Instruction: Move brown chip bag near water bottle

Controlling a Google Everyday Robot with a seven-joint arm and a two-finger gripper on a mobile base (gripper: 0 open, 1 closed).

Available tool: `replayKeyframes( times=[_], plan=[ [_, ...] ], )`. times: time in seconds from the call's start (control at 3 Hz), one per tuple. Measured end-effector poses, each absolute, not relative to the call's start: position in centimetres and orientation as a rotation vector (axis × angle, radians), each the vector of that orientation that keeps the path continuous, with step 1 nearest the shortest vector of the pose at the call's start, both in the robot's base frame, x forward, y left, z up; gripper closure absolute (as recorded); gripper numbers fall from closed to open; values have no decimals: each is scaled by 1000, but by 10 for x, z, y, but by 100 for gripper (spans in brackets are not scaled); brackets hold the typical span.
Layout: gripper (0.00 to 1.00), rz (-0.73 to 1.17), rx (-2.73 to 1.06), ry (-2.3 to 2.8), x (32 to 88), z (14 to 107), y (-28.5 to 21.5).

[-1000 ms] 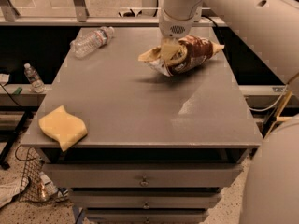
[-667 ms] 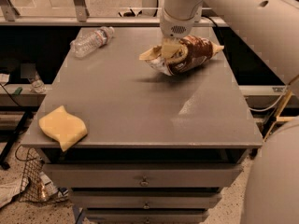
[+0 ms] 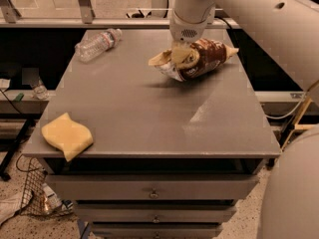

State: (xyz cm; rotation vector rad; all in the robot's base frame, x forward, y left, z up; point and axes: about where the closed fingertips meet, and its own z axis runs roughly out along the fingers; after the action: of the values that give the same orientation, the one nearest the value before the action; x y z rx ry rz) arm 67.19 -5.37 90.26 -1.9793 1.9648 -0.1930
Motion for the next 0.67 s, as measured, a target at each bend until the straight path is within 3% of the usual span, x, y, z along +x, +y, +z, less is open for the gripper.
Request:
replayKeyframes(
  times=[0.67],
  plan=[
    [100, -252, -1932, 1830, 730, 930, 8]
  ],
)
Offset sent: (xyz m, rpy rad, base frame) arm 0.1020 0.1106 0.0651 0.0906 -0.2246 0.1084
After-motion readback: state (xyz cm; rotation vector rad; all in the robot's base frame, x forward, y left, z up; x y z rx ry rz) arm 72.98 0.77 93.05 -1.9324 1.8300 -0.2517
